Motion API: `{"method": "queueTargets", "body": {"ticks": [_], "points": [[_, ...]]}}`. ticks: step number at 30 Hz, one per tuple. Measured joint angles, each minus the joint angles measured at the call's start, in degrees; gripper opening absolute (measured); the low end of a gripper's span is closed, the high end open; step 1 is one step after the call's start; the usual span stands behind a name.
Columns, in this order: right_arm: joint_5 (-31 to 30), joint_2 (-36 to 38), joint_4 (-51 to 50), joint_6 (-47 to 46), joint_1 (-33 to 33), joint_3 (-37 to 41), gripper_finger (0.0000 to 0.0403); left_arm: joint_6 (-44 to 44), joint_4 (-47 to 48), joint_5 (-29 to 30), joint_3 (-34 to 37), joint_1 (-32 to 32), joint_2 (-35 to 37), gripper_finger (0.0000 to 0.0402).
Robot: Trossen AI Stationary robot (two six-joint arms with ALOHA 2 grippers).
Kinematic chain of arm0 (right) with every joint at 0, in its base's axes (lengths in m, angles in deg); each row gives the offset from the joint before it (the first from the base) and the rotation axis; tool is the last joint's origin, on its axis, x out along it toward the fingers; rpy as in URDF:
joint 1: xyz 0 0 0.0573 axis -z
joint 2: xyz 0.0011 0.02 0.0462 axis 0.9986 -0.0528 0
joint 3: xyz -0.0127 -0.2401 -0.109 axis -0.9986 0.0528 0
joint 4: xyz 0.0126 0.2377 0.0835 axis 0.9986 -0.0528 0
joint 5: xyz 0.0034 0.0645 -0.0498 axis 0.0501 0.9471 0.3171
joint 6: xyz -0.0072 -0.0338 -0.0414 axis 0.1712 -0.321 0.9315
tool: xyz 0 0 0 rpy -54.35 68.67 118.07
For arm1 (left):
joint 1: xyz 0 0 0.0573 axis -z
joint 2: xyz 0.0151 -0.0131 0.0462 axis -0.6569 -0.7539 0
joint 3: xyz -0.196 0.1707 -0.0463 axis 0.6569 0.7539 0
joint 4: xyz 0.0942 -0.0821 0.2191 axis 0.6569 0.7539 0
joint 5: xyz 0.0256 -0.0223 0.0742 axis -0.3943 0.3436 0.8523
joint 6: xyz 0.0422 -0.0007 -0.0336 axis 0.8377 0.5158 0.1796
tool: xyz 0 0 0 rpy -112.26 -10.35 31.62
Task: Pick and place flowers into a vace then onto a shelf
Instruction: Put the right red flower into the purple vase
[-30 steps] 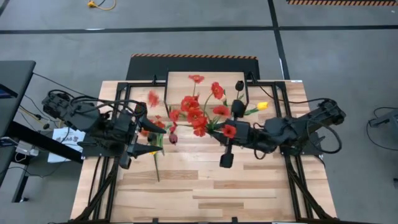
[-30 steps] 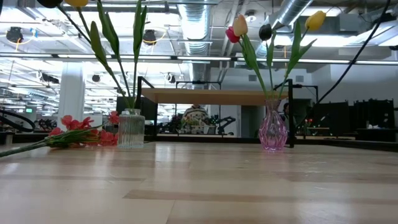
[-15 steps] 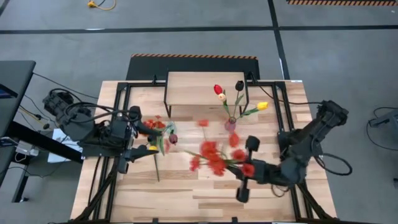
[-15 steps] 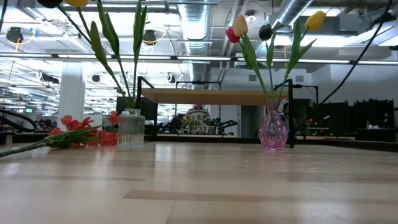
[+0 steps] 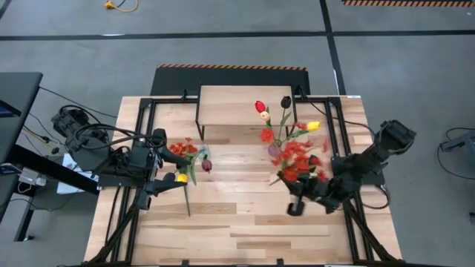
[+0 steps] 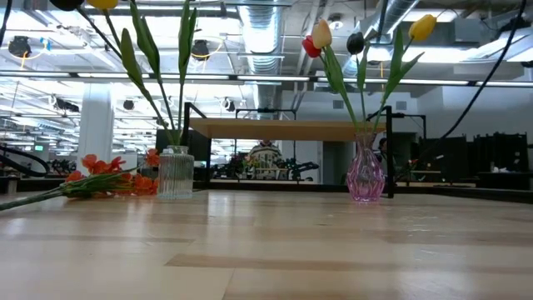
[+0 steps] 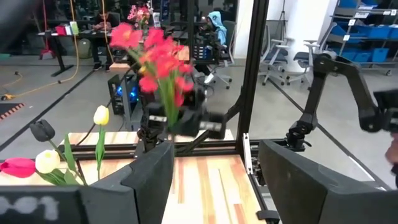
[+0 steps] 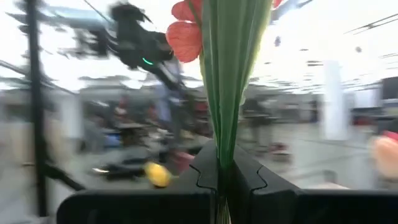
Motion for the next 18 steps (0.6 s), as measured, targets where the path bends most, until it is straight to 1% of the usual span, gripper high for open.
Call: {"method": "queueTargets", "body": {"ticks": [2, 4, 8, 10, 13, 18], "points": [[-3.15, -2.72, -0.94, 1.09, 1.76, -0.87, 0.0, -0.74, 0.15, -0.04, 0.02, 0.0, 0.0, 0.0226], [-5.64, -4.91, 0.14, 1.33, 3.6, -2.42, 0.0, -1.02, 0.58, -0.15, 0.02, 0.0, 0.0, 0.0226], [-7.86, -8.48, -0.02, 2.23, 8.07, -4.57, 0.0, -1.01, 1.56, -0.1, 0.02, 0.0, 0.0, 0.0226], [-8.68, -8.96, 0.11, 2.27, 9.79, -5.38, 0.0, -1.16, 2.19, -0.07, 0.02, 0.0, 0.0, 0.0226], [-12.34, -9.03, 0.17, 3.15, 11.31, -5.65, 0.0, -1.46, 2.56, -0.06, 0.06, 0.0, -0.02, 0.0226], [-15.71, -7.26, 0.22, 7.69, 11.79, -5.63, 0.0, -1.47, 2.71, -0.04, 0.06, 0.0, -0.01, 0.0226]]}}
